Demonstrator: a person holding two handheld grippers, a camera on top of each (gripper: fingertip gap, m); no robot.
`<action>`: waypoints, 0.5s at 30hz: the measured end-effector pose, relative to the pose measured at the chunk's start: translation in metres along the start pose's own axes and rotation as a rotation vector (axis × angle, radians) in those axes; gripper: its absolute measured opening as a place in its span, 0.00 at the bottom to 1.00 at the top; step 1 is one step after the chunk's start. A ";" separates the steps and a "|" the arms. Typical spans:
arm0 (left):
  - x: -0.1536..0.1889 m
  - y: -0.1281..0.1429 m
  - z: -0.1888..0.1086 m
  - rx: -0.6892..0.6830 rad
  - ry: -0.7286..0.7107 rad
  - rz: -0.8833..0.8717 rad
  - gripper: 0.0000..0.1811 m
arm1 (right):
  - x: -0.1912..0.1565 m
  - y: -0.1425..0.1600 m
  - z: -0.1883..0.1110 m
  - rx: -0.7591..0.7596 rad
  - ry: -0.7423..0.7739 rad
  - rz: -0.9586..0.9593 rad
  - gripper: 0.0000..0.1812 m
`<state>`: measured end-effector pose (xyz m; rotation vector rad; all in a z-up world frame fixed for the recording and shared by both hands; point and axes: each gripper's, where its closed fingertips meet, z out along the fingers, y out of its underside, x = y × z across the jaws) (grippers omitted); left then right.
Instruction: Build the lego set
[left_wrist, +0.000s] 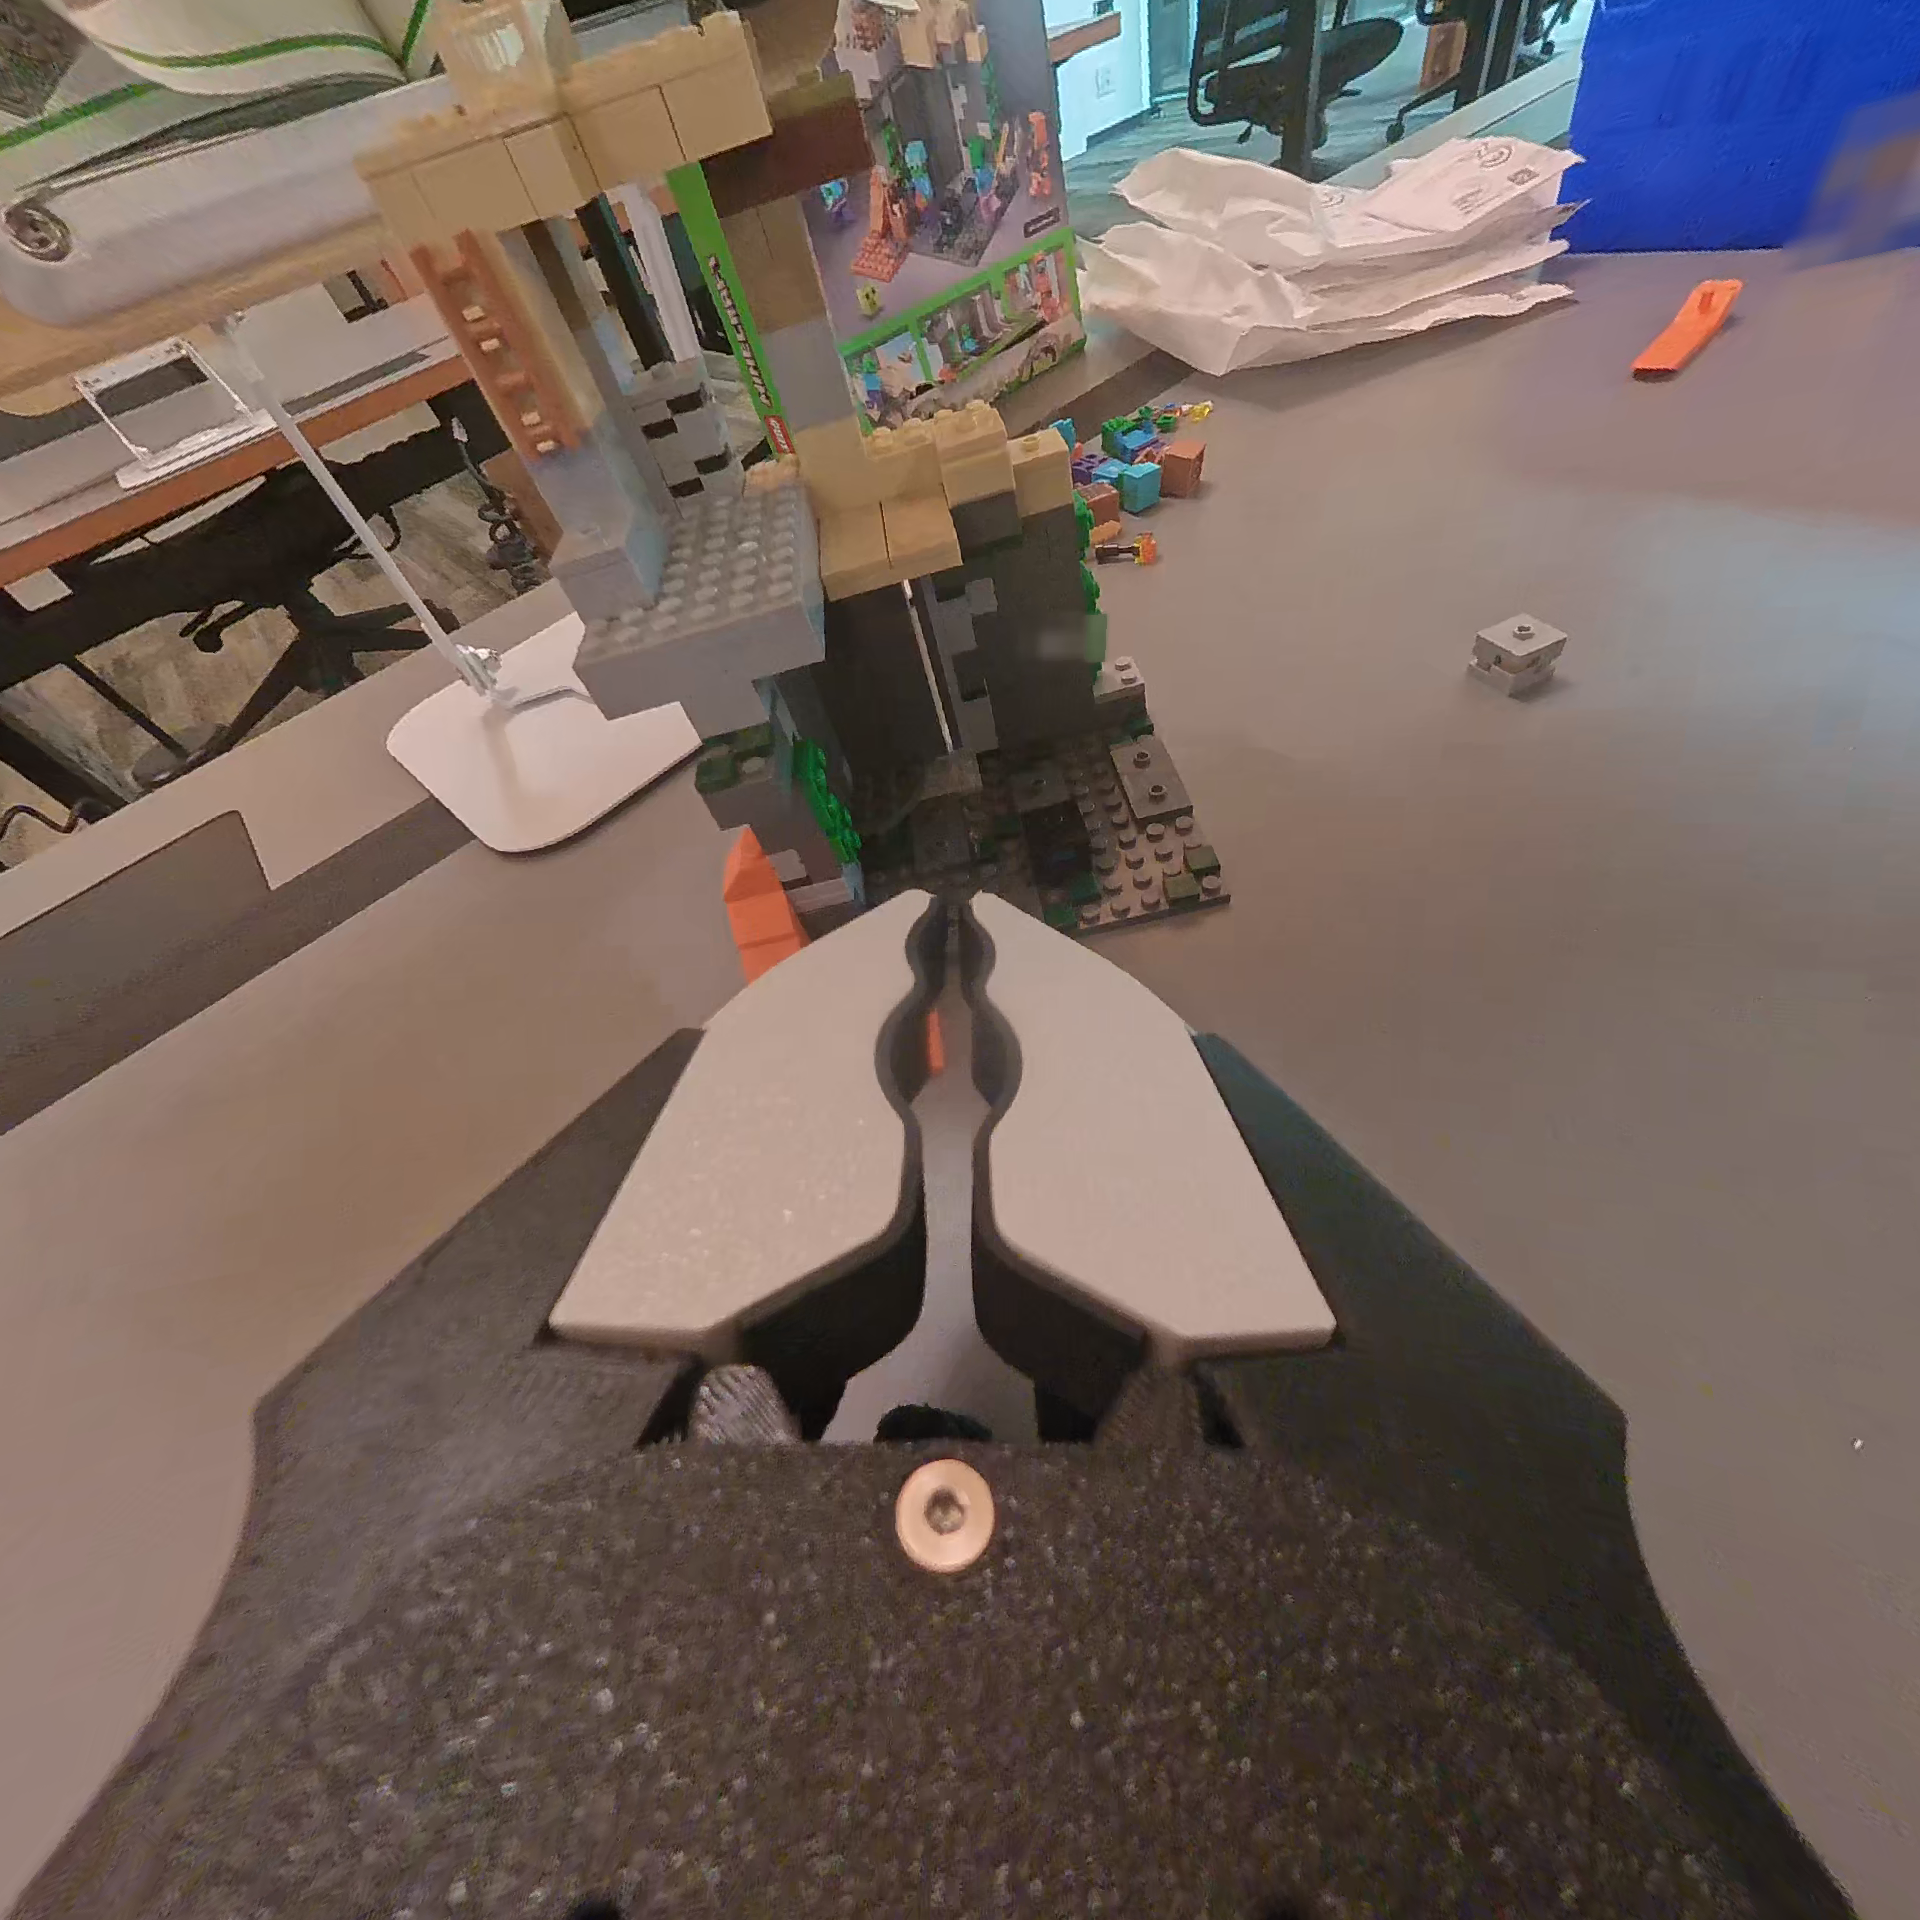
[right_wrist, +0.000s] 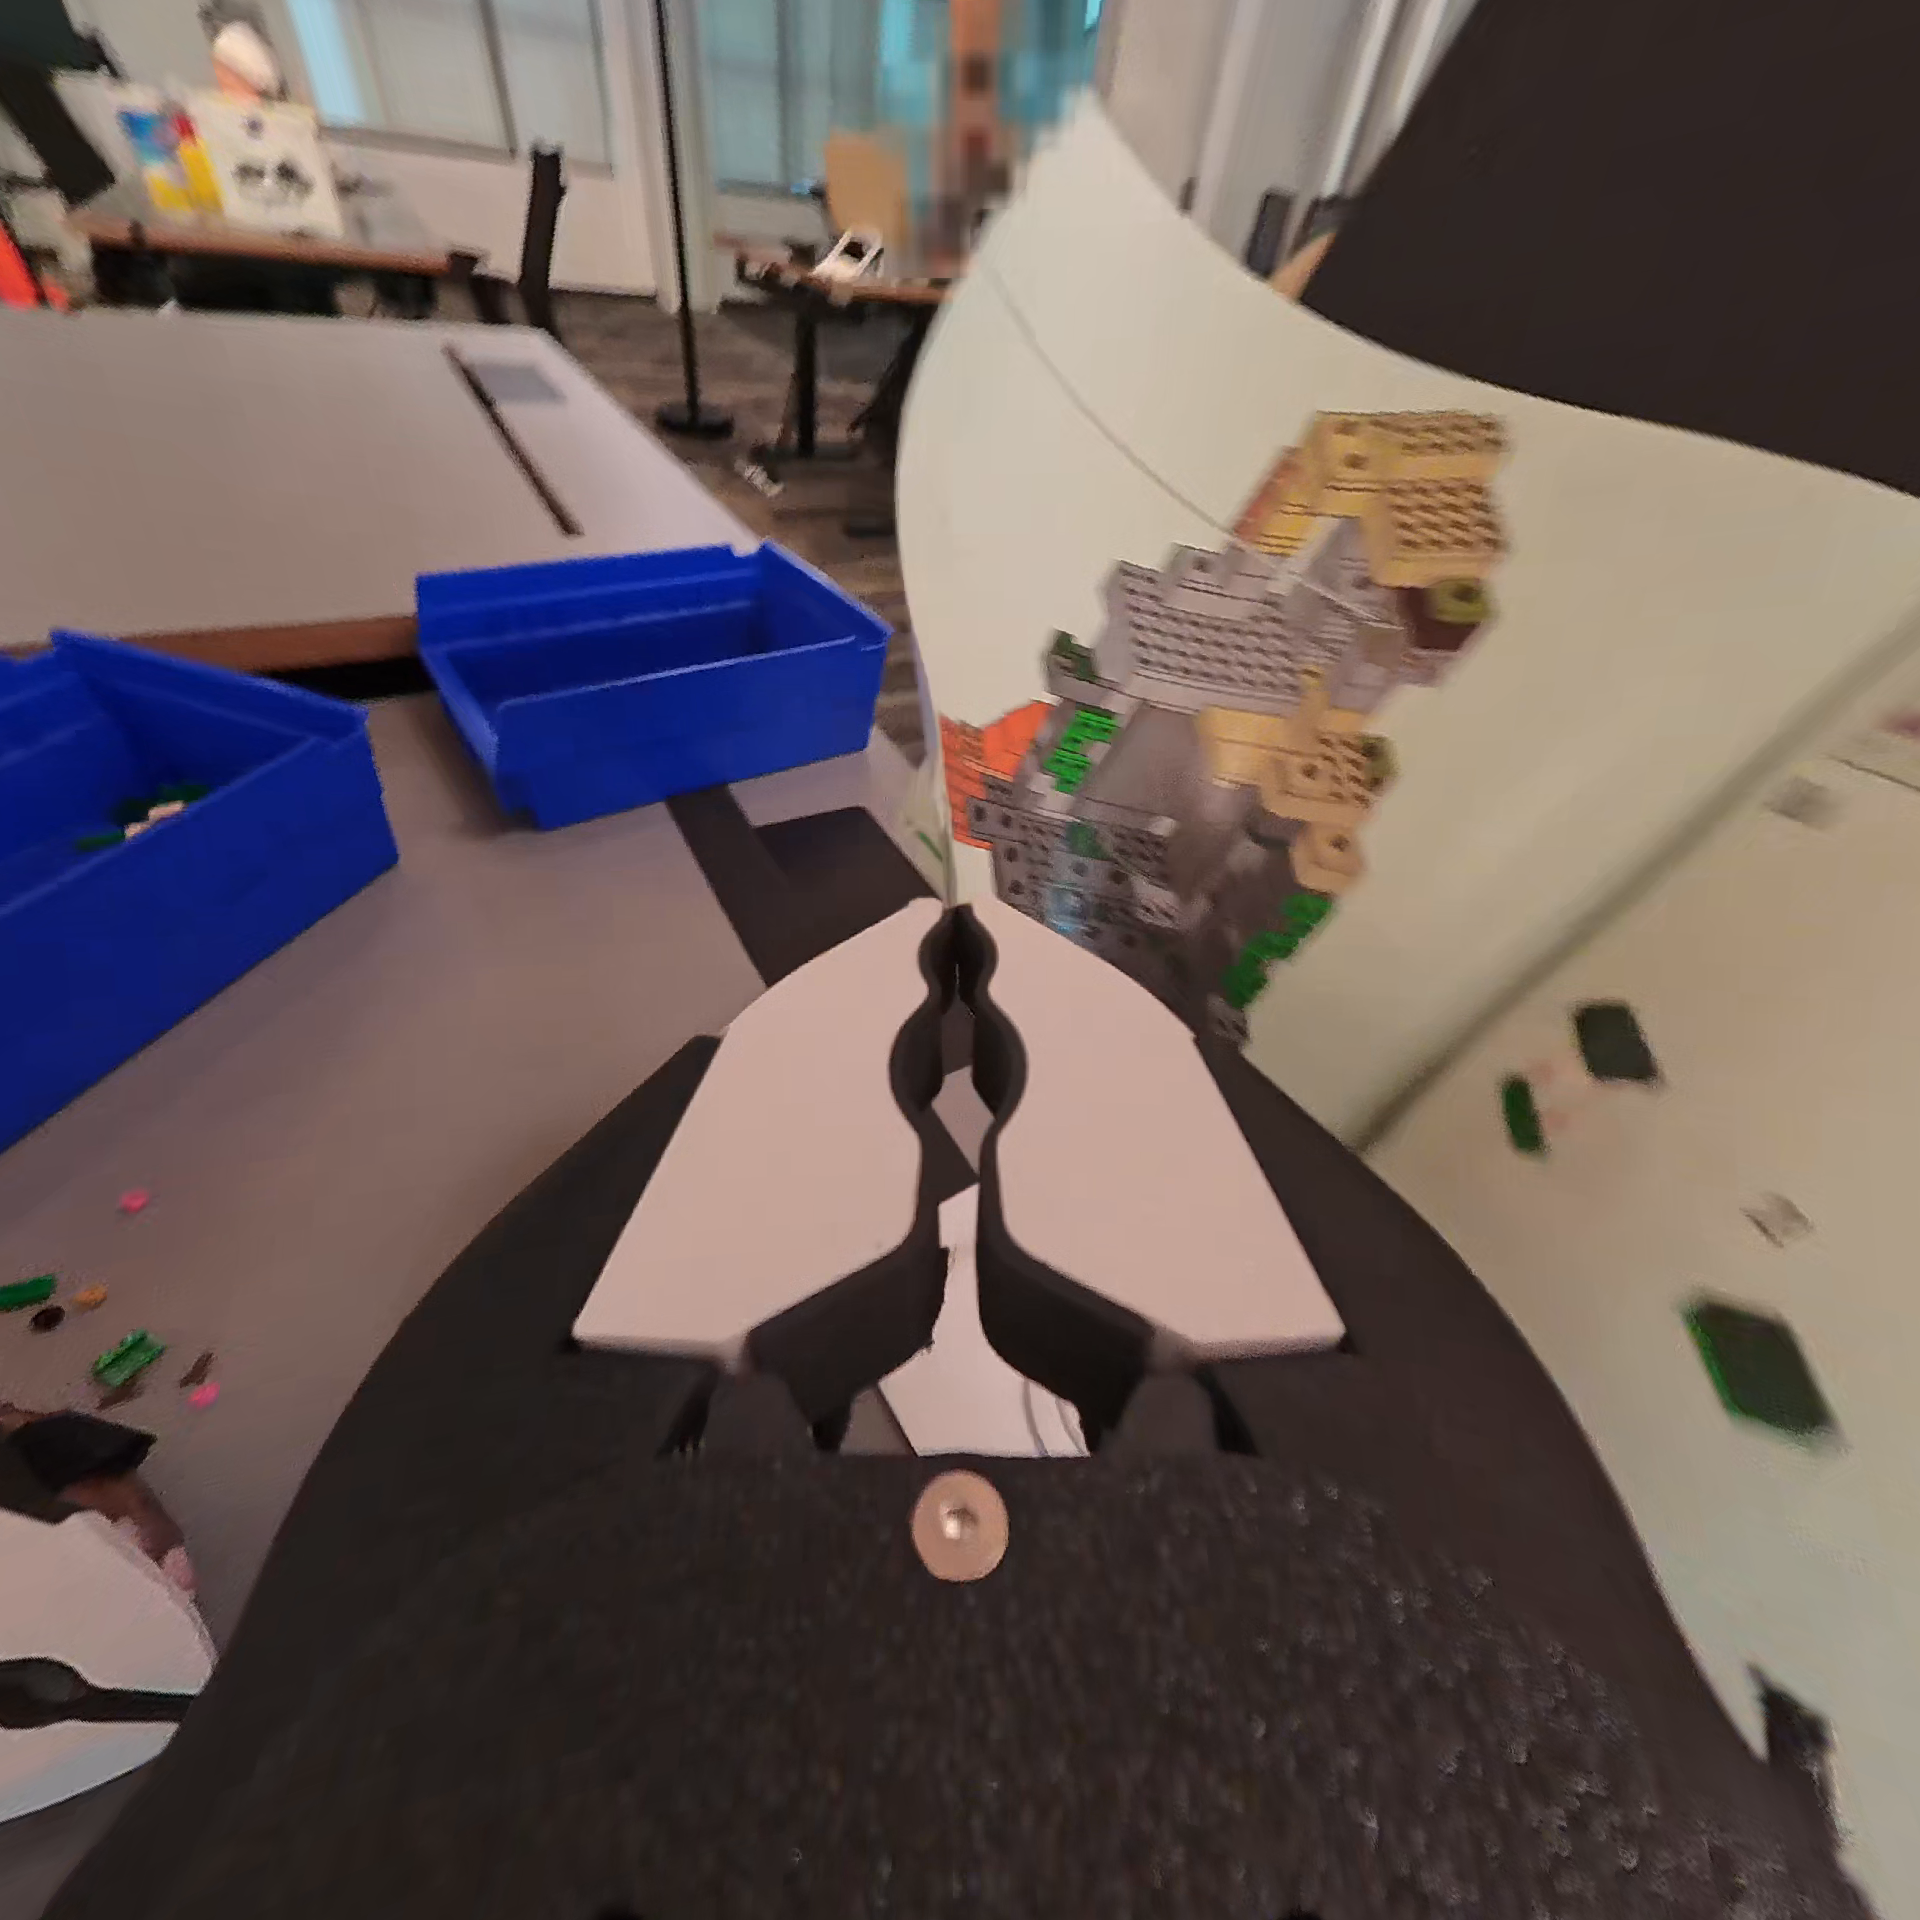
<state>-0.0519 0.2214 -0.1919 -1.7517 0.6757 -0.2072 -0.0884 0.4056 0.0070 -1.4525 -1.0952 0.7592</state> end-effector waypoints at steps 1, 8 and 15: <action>0.000 0.000 0.000 0.000 0.000 0.001 0.01 | 0.006 0.001 -0.010 0.028 0.031 0.015 0.00; 0.000 0.000 0.000 0.001 -0.004 0.003 0.01 | 0.044 0.027 -0.083 0.154 0.247 0.118 0.00; 0.000 0.000 0.001 -0.001 -0.004 0.006 0.01 | 0.071 0.052 -0.135 0.204 0.371 0.199 0.00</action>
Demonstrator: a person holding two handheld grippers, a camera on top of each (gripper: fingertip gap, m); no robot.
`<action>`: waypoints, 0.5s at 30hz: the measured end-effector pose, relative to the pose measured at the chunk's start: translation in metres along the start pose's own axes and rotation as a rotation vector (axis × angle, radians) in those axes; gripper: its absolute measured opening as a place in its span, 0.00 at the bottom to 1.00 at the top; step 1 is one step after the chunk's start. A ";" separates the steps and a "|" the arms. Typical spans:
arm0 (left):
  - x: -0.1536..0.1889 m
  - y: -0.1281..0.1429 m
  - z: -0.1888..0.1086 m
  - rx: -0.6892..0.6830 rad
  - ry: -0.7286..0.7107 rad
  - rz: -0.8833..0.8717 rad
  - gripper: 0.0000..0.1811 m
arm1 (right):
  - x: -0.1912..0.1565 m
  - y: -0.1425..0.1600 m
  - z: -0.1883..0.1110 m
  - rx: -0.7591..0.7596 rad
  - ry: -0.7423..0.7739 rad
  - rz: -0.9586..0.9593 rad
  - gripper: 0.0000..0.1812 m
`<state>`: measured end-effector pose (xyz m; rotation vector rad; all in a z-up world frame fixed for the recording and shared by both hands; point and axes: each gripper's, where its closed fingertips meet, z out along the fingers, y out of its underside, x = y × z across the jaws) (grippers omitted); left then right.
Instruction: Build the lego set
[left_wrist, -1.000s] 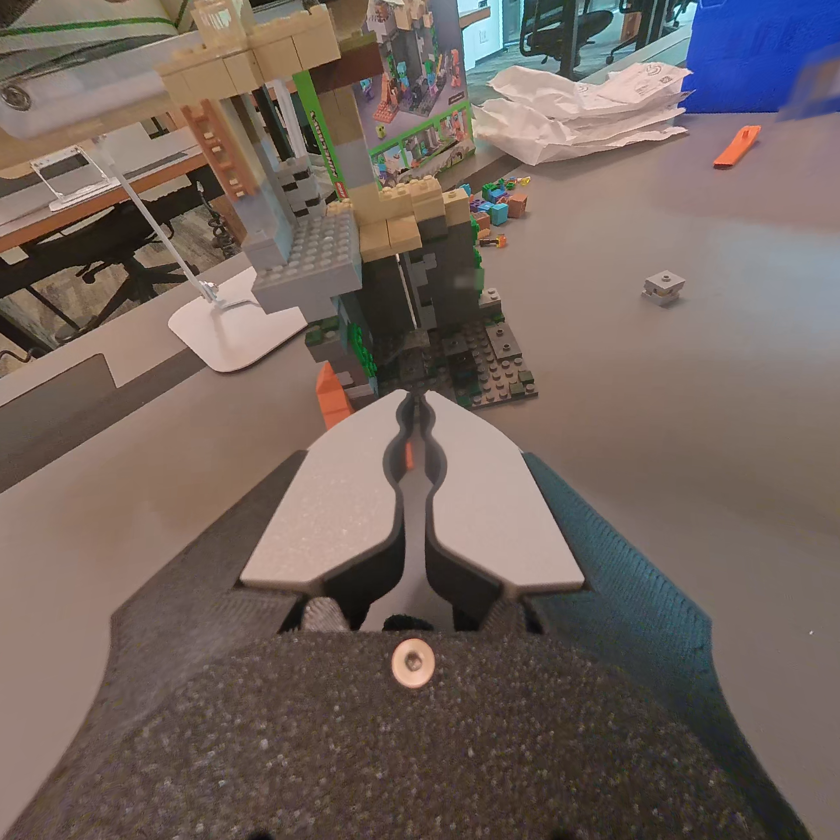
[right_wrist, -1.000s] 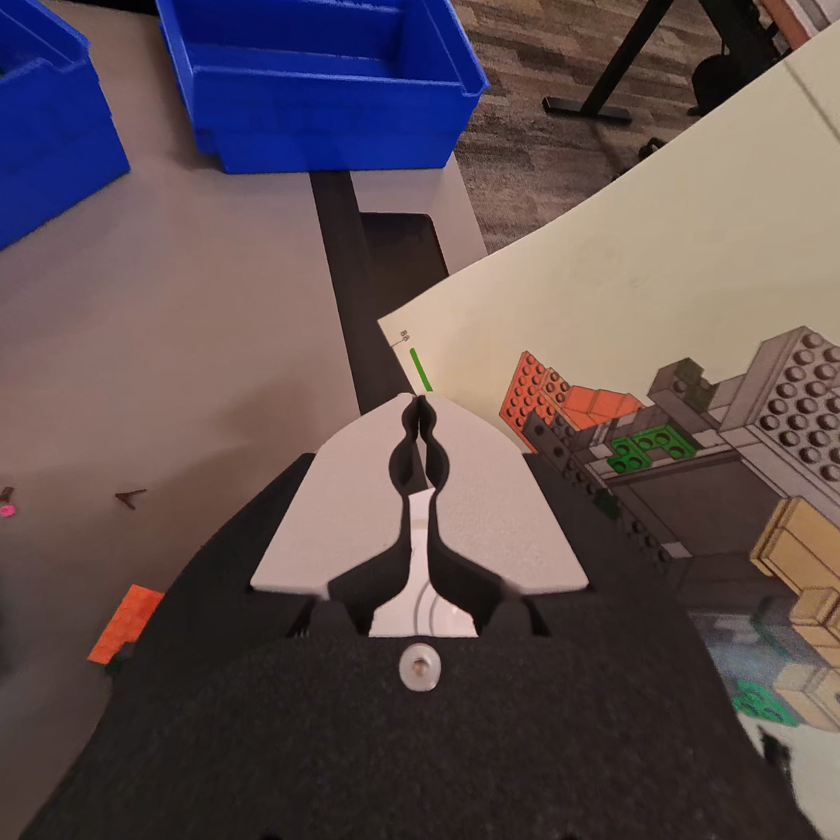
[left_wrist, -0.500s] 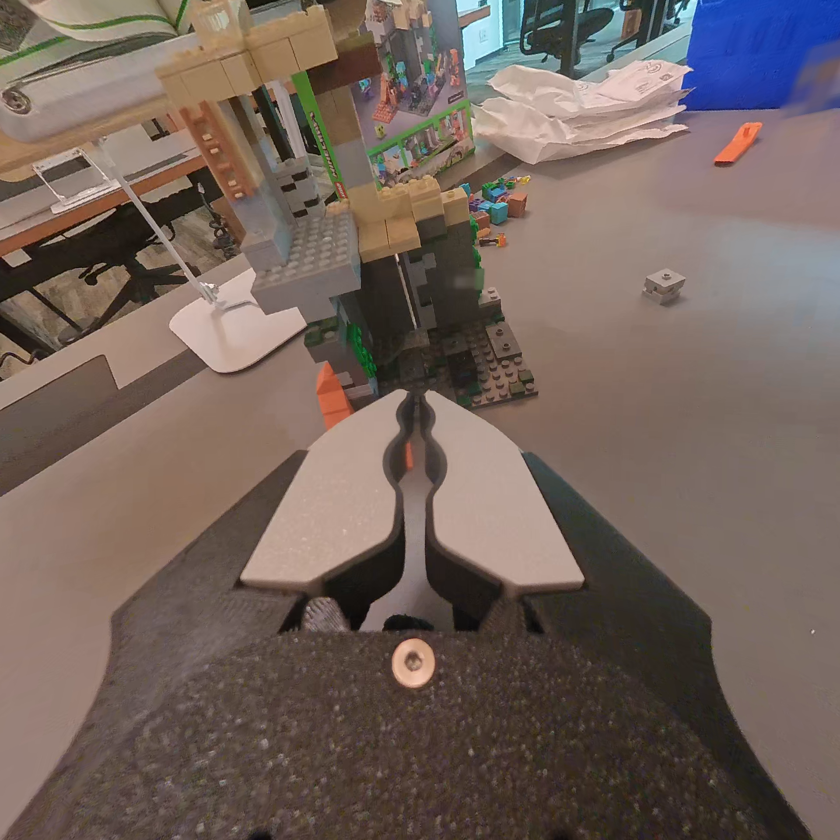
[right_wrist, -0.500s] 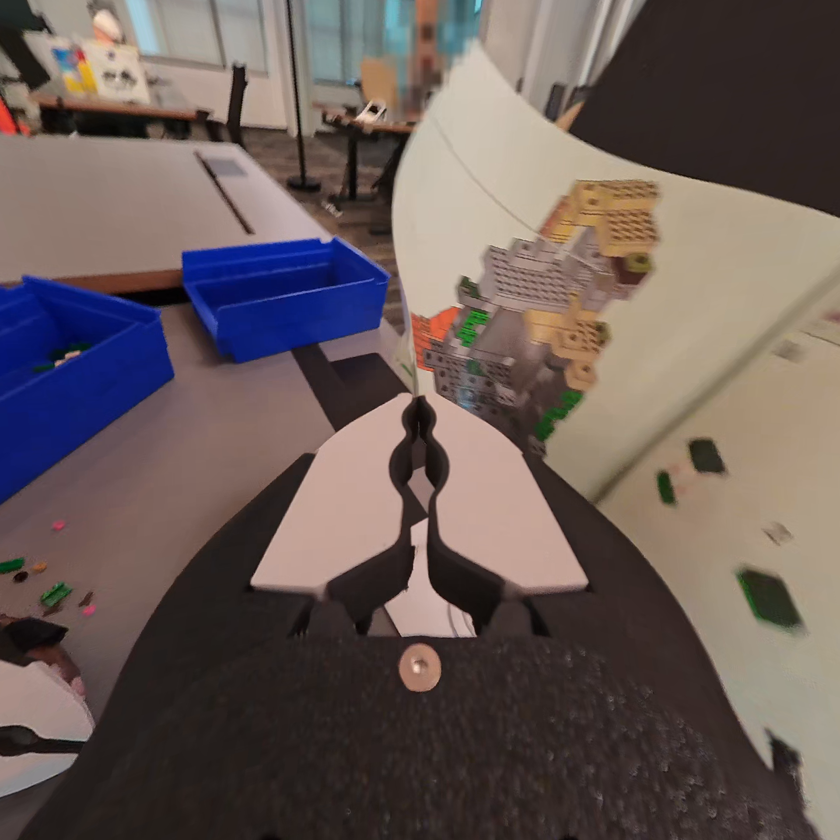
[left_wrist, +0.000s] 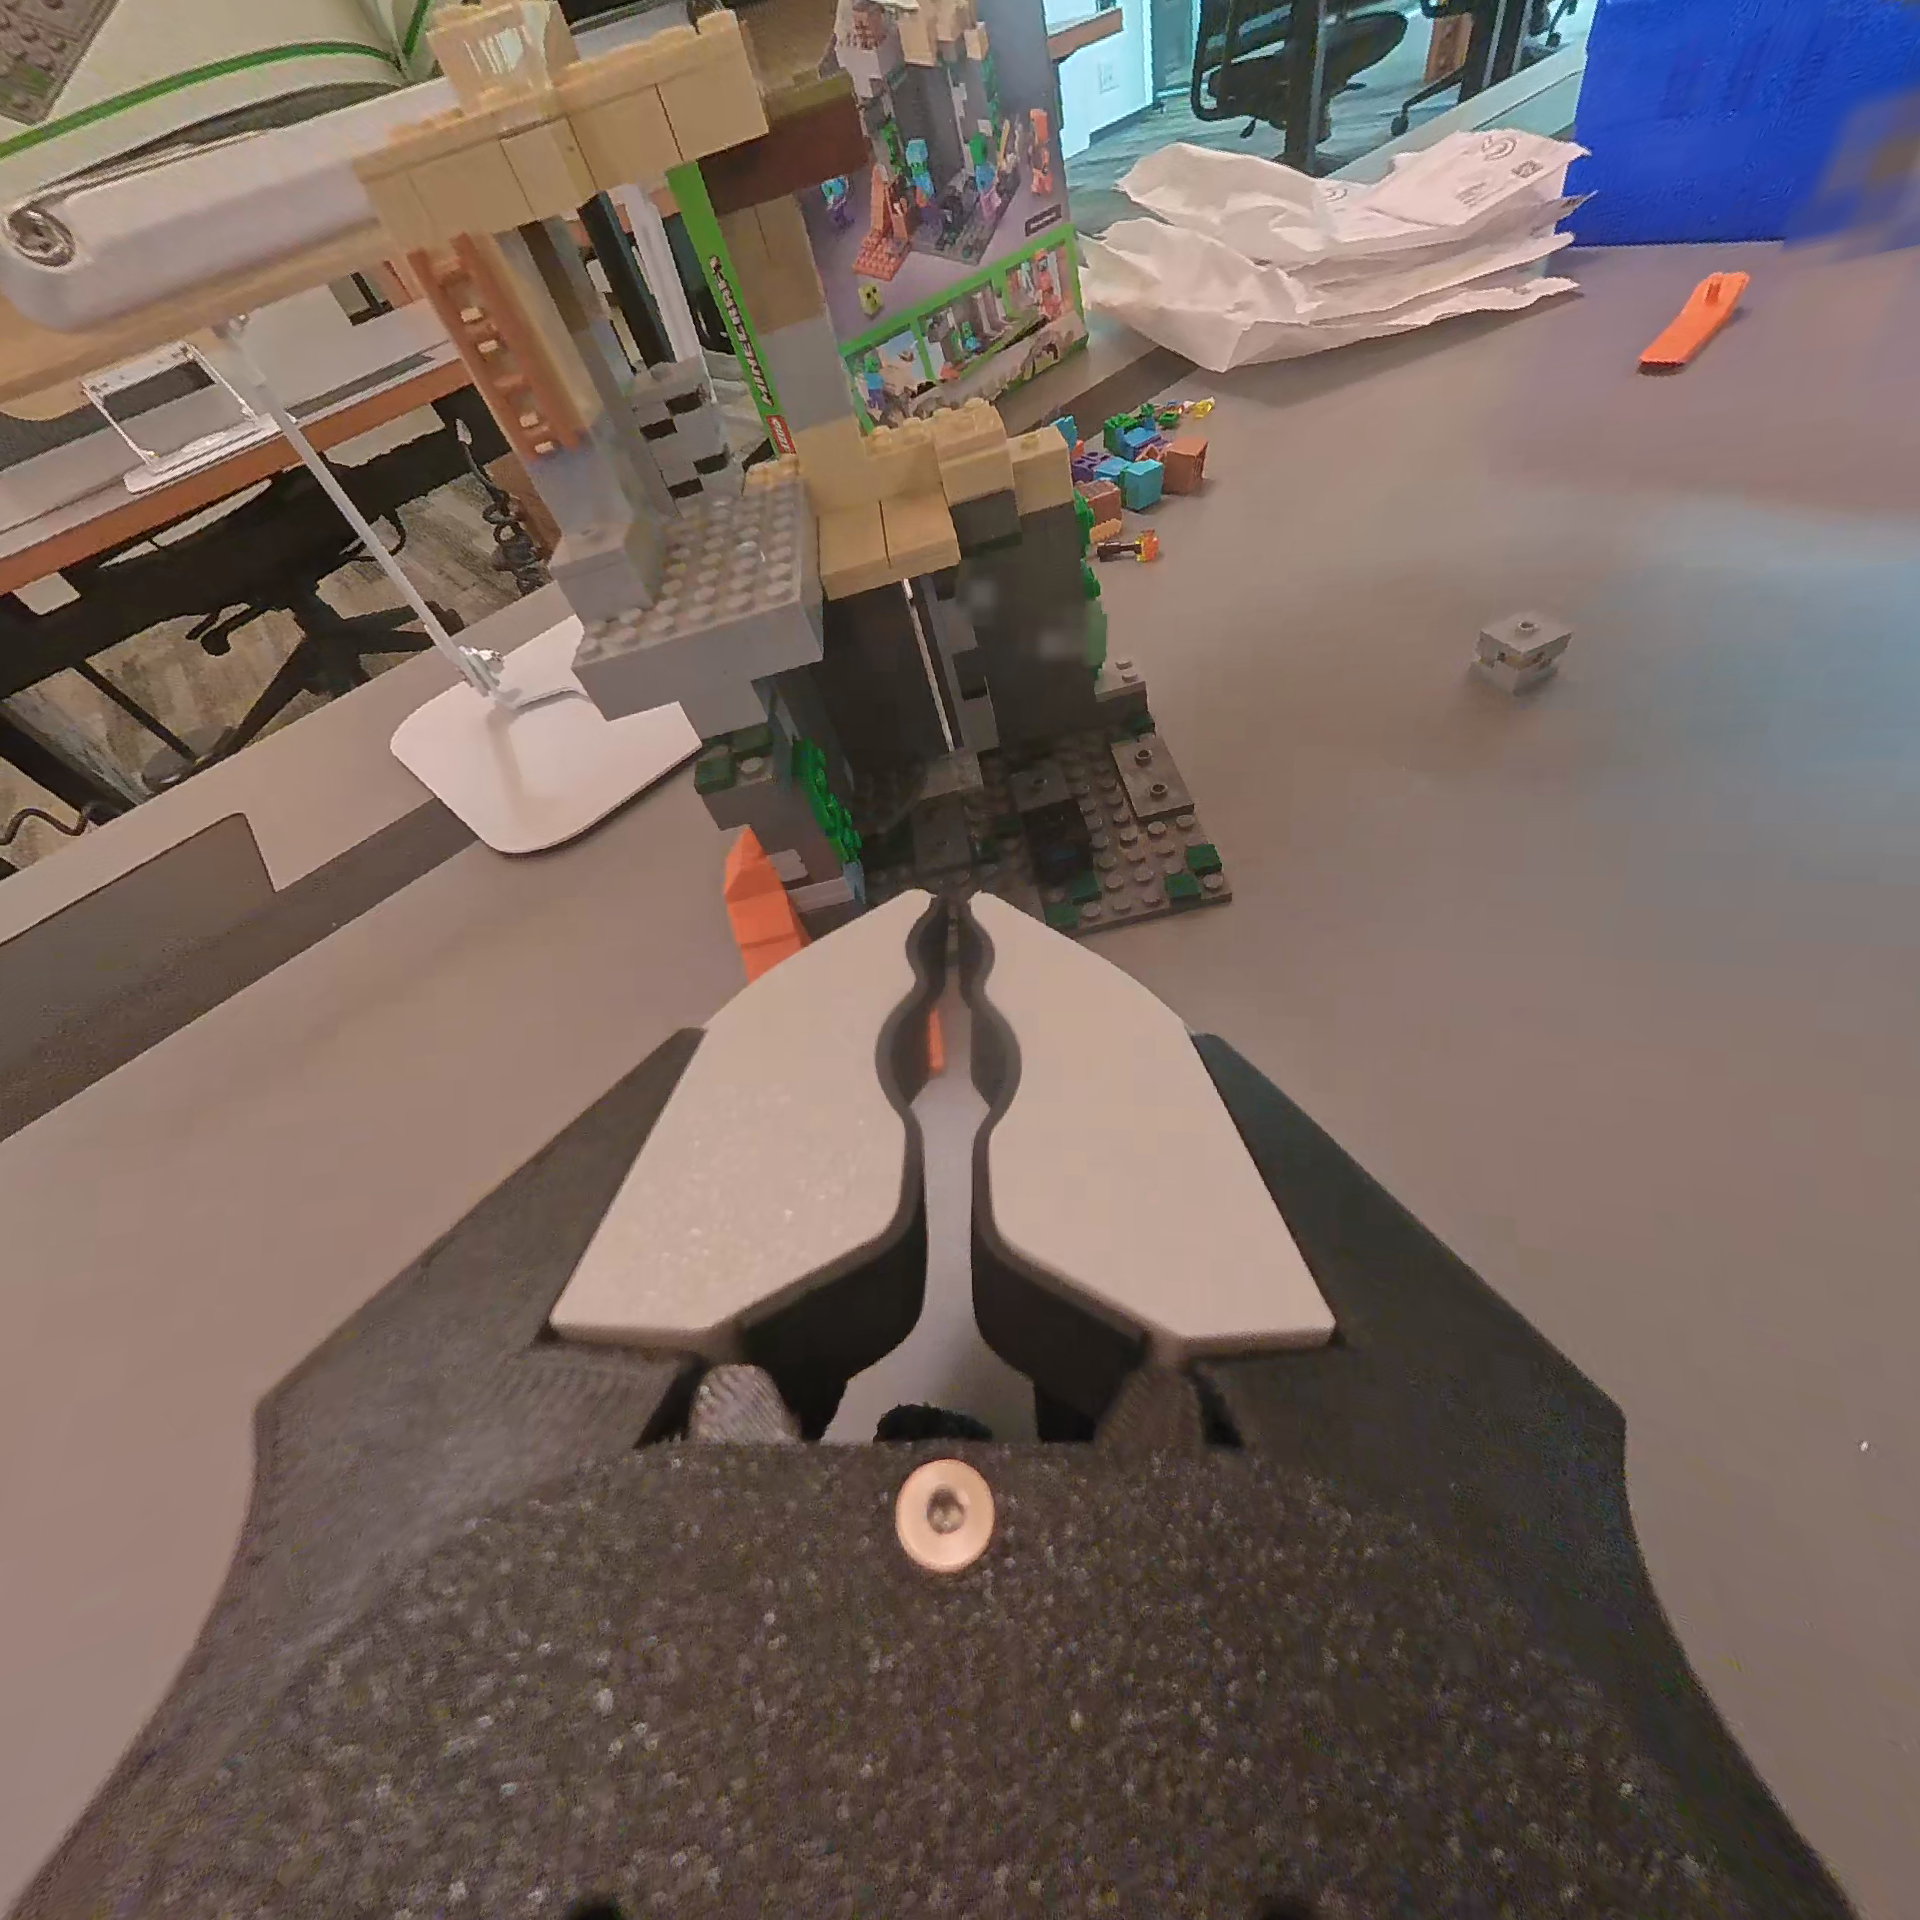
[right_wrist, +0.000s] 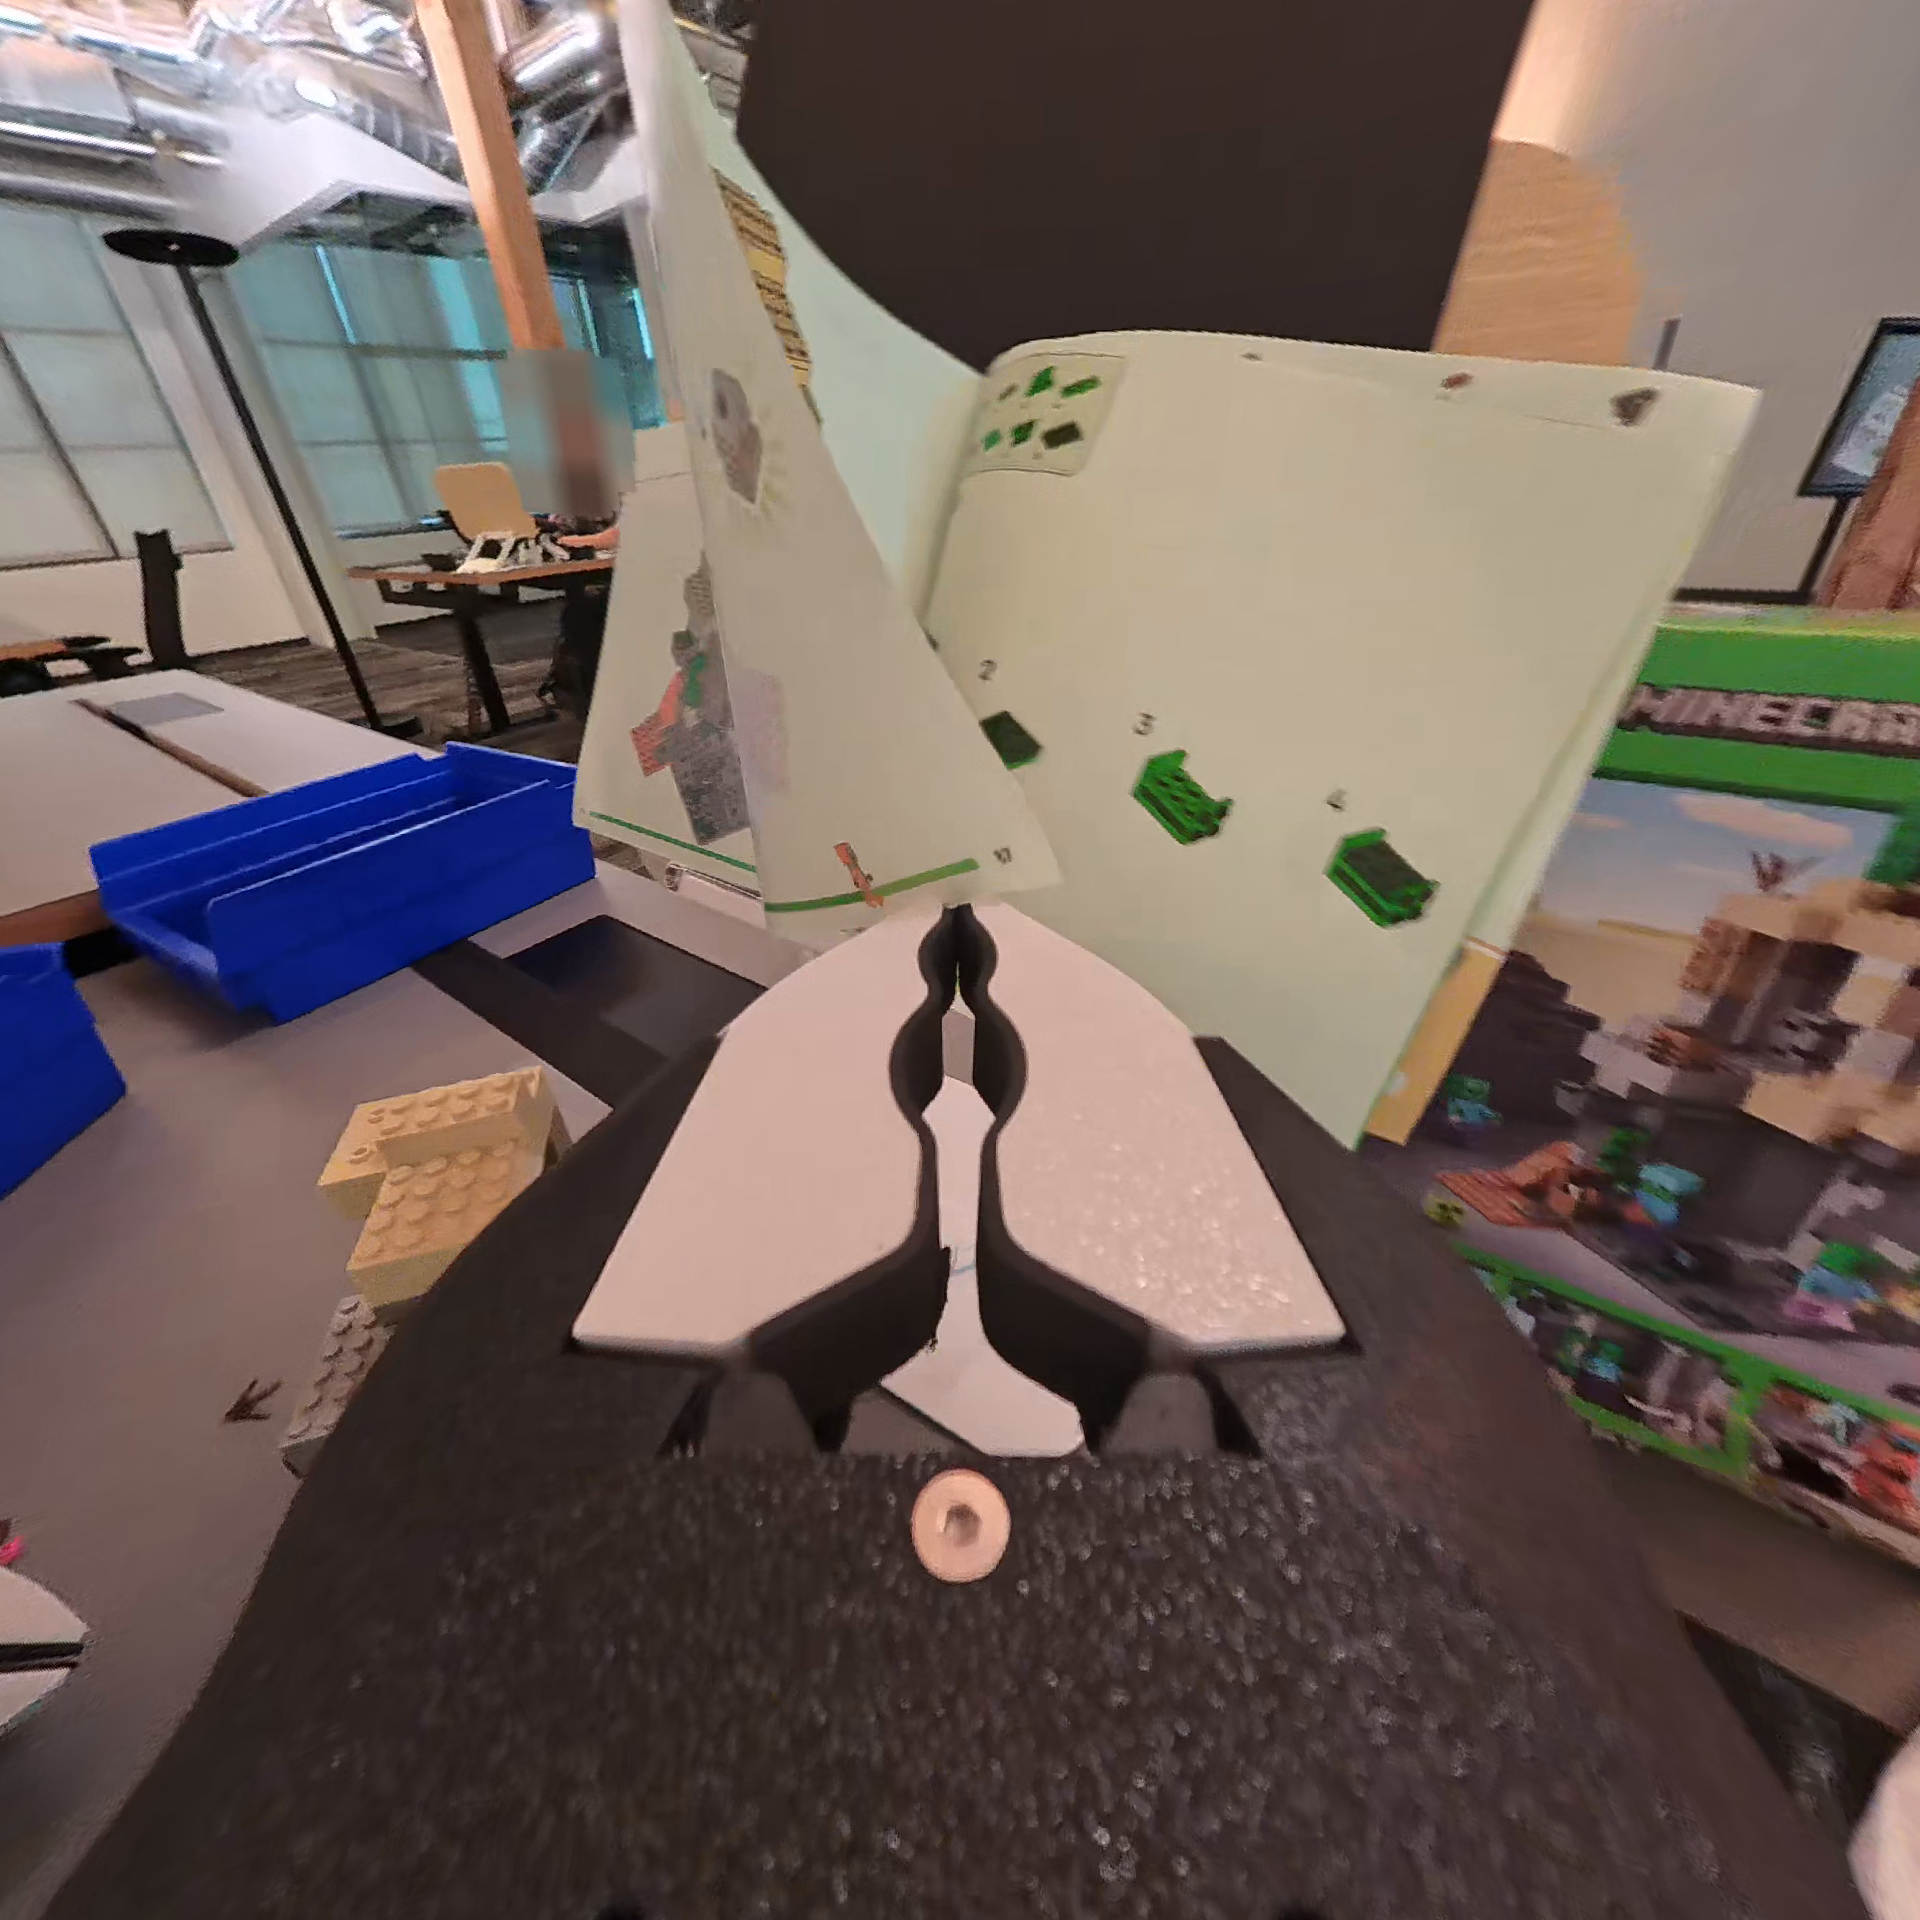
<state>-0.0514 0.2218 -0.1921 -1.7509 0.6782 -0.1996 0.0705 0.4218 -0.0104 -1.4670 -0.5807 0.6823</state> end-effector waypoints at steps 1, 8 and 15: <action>0.000 0.000 0.000 0.000 0.000 0.001 0.01 | 0.005 0.001 -0.004 0.004 0.014 0.011 0.00; 0.000 0.000 0.000 -0.001 0.001 0.001 0.01 | 0.024 0.009 -0.018 0.013 0.056 0.051 0.00; 0.000 0.000 0.001 -0.002 0.001 0.000 0.01 | 0.030 0.015 -0.021 0.008 0.060 0.064 0.00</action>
